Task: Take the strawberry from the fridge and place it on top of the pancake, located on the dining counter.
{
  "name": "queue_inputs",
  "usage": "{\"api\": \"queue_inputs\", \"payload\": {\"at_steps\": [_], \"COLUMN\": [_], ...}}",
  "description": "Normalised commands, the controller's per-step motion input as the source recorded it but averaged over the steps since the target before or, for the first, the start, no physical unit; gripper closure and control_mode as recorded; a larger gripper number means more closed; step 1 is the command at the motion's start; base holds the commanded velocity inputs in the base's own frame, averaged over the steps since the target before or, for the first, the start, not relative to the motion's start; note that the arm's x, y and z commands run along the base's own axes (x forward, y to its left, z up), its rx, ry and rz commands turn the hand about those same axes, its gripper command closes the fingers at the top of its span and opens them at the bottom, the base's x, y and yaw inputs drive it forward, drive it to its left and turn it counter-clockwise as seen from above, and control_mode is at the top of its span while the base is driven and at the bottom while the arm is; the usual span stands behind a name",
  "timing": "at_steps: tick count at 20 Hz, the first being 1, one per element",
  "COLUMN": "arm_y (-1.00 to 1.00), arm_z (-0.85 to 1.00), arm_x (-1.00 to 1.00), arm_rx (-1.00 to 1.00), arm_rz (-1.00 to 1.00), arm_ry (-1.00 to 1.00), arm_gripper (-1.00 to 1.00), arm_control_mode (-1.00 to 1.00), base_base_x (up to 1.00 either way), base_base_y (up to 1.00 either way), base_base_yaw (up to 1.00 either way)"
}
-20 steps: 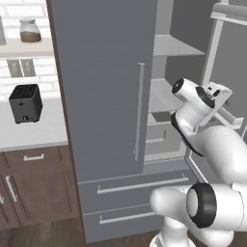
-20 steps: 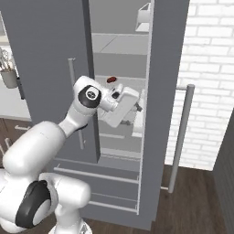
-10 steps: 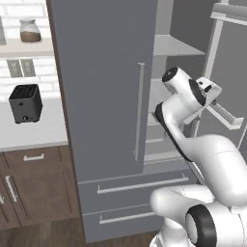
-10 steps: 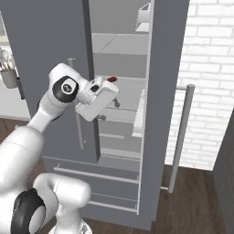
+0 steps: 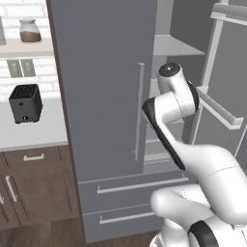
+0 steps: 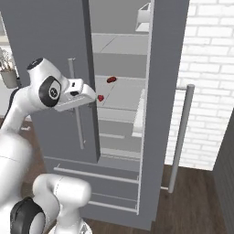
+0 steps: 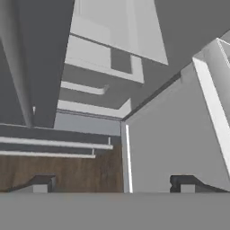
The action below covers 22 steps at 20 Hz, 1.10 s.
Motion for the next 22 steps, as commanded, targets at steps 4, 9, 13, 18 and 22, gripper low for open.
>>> {"api": "queue_inputs", "payload": {"at_steps": [4, 9, 13, 18, 22], "arm_y": [0.75, 0.62, 0.61, 0.00, -0.13], "arm_z": [0.16, 0.59, 0.57, 0.17, 0.00], "arm_x": [0.00, 0.11, 0.37, 0.27, 0.33], "arm_rx": [0.32, 0.31, 0.23, -0.05, -0.02], "arm_rz": [0.13, 0.05, 0.00, 0.00, 0.00], "arm_ry": [-0.41, -0.17, -0.07, 0.01, 0.03], "arm_gripper": [-1.00, -1.00, -1.00, -1.00, -1.00], "arm_control_mode": [-1.00, -1.00, -1.00, -1.00, -1.00], "base_base_x": [0.00, 0.00, 0.00, 0.00, 0.00], "base_base_y": [0.00, 0.00, 0.00, 0.00, 0.00], "base_base_yaw": [0.00, 0.00, 0.00, 0.00, 0.00]}}
